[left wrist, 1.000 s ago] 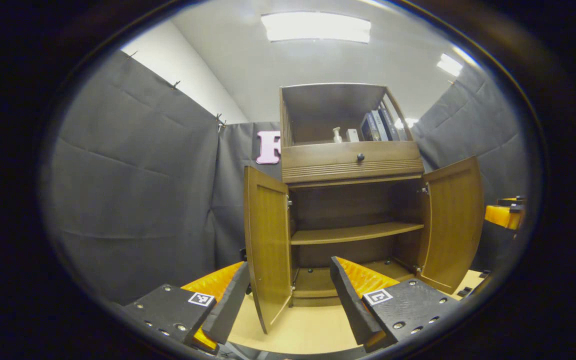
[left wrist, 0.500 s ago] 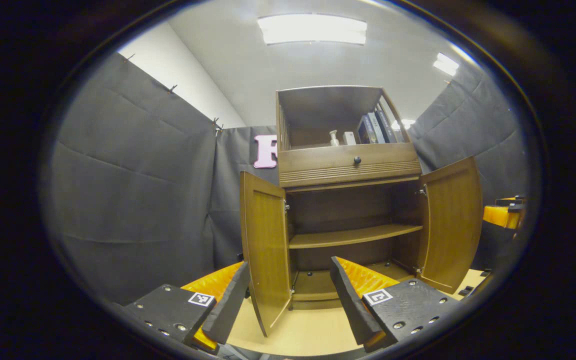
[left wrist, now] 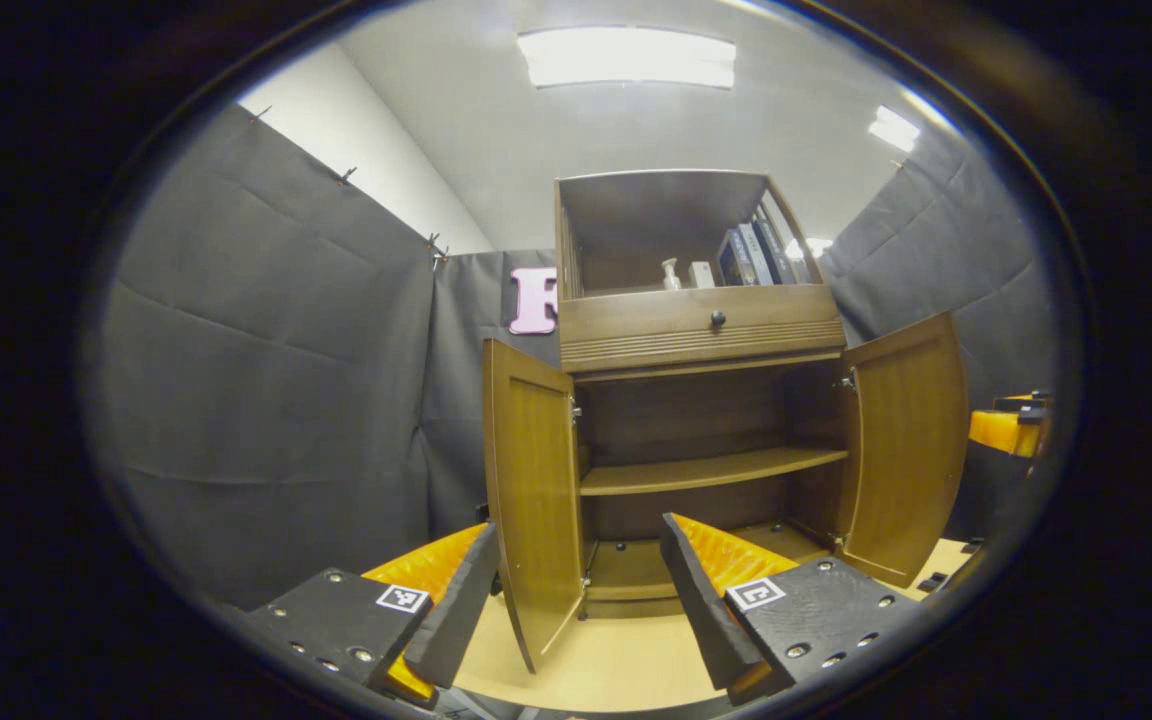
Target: Open the right door of the double-door shoe cabinet with the right hand, and open the left door with the left hand.
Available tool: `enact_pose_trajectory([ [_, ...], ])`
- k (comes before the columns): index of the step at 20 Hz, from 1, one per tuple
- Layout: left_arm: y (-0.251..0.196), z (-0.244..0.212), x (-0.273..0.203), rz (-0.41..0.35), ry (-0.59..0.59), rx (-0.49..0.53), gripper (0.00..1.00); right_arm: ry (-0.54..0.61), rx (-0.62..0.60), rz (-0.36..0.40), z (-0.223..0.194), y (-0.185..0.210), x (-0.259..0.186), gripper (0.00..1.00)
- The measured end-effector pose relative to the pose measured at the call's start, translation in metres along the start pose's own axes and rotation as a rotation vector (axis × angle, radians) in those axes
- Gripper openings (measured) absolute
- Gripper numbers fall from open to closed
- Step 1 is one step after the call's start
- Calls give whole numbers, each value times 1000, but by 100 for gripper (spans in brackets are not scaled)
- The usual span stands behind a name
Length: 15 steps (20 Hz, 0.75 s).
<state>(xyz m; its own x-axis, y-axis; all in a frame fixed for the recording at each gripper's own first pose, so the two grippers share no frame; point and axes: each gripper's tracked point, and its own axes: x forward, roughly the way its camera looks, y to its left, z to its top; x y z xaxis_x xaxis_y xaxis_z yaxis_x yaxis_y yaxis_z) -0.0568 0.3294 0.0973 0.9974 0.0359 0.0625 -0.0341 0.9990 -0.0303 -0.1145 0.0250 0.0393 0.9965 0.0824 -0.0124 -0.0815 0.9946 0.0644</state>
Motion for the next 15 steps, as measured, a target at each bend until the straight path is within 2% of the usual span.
enact_pose_trajectory([
  [2, 0, -1, 1, 0, 2, -2, 94, -1, -2, -3, -1, 0, -2, 96],
  [10, -1, 2, 4, -7, -3, 9, 94, -2, 4, -9, -1, -2, 1, 96],
  [11, -1, 1, 3, -7, -3, 8, 94, -1, 2, -8, -1, -1, 1, 92],
  [15, -1, 0, 6, -7, -1, 12, 94, -2, 0, -6, -2, -1, 3, 96],
])
